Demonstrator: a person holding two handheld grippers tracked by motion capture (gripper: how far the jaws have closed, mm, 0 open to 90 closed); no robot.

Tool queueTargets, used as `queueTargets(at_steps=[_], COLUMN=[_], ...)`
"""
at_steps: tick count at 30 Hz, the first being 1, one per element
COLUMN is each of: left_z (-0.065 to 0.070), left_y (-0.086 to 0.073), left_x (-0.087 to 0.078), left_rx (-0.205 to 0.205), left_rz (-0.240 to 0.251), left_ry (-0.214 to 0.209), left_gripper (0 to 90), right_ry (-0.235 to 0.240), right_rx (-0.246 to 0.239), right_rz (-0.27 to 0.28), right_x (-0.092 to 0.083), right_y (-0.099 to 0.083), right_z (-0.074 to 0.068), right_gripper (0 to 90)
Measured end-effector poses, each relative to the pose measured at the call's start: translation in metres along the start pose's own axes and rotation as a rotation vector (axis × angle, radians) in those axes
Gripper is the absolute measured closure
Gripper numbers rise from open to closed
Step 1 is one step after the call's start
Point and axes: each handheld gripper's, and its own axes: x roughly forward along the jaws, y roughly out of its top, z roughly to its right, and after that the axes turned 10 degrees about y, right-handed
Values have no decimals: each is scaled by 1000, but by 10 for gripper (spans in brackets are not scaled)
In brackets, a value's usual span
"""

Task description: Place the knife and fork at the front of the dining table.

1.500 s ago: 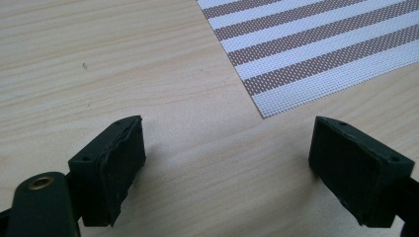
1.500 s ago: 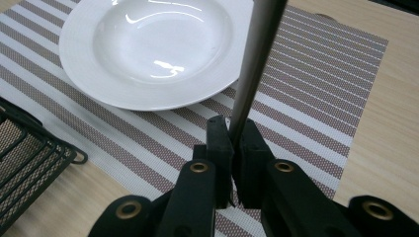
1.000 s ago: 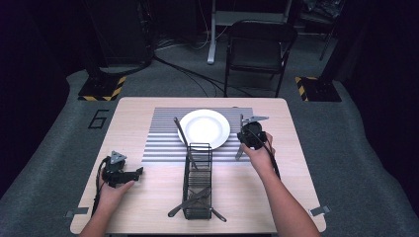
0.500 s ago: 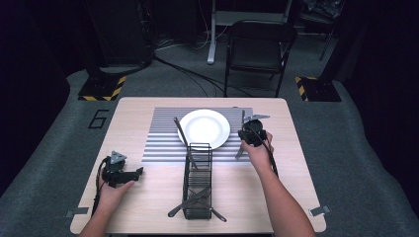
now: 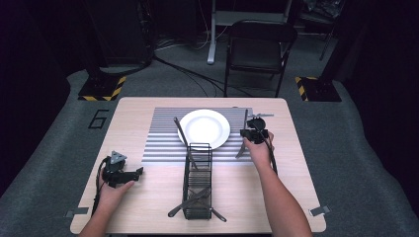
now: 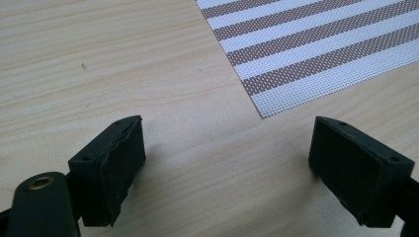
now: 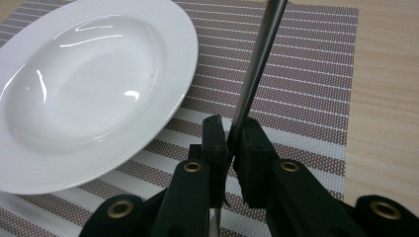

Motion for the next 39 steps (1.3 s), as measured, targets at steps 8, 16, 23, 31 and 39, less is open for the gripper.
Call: queueTargets(at_steps=[8, 16, 23, 31, 39], left_z=[0, 0, 0, 0, 0], left_y=[0, 0, 0, 0, 0], left_x=[0, 0, 0, 0, 0], left_rx=[0, 2, 5, 5, 5], left_rz=[0, 1, 0, 0, 0], left_ry=[-1, -1, -1, -3, -4], left_gripper=[139, 139, 139, 139, 139], right_ry=[-4, -29, -16, -8, -9], right_rx=[74, 139, 197, 241, 329], right_rz=[7, 17, 35, 46, 69], right_x=[10, 18, 21, 29, 36], right_y=[0, -2, -3, 2, 0], right_z=[9, 15, 19, 17, 18], right_gripper=[833, 833, 850, 869, 871])
